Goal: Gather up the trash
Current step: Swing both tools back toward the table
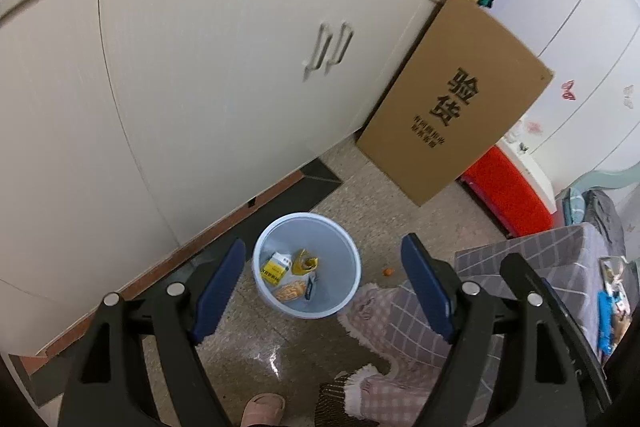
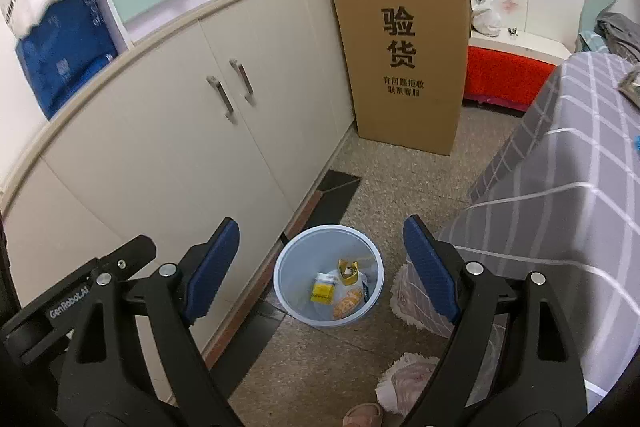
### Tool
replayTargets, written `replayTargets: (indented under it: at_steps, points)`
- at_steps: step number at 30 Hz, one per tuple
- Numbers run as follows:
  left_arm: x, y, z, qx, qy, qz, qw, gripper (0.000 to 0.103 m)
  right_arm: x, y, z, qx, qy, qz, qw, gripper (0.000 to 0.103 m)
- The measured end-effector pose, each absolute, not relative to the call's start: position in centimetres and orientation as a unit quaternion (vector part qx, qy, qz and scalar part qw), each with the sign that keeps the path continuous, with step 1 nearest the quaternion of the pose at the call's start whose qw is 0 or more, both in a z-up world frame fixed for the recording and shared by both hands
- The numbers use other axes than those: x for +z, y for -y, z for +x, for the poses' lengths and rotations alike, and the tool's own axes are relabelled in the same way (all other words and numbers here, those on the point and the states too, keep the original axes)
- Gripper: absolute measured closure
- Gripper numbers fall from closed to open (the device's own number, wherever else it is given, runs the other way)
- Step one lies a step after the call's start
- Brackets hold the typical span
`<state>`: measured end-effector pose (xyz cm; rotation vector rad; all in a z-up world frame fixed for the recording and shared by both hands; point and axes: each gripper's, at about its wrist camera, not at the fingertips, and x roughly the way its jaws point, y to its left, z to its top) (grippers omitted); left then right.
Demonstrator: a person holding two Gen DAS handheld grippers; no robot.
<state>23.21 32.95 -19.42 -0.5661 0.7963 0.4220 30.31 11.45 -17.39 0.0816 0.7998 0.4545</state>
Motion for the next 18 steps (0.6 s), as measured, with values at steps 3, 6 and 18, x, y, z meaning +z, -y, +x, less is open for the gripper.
replayTargets:
  at_steps: [3,6,18]
  points:
    - [-17.9,-31.7,22.7,0.196,-0.368,-0.265,0.869,0.023,-15.8,-9.9,29.1,0.222,-0.374,0.048,0.899,0.018]
    - [-16.1,-29.6,22.2,0.184,-0.360,-0.253,0.879,0.023,-13.9,-7.8,27.7,0.219,-0.359,0.056,0.905,0.018]
    - [-11.7,-17.4,22.8,0.098,-0.363,-0.192,0.906,0.022,-9.0,4.3,23.8,0.171,-0.312,0.097,0.929,0.018]
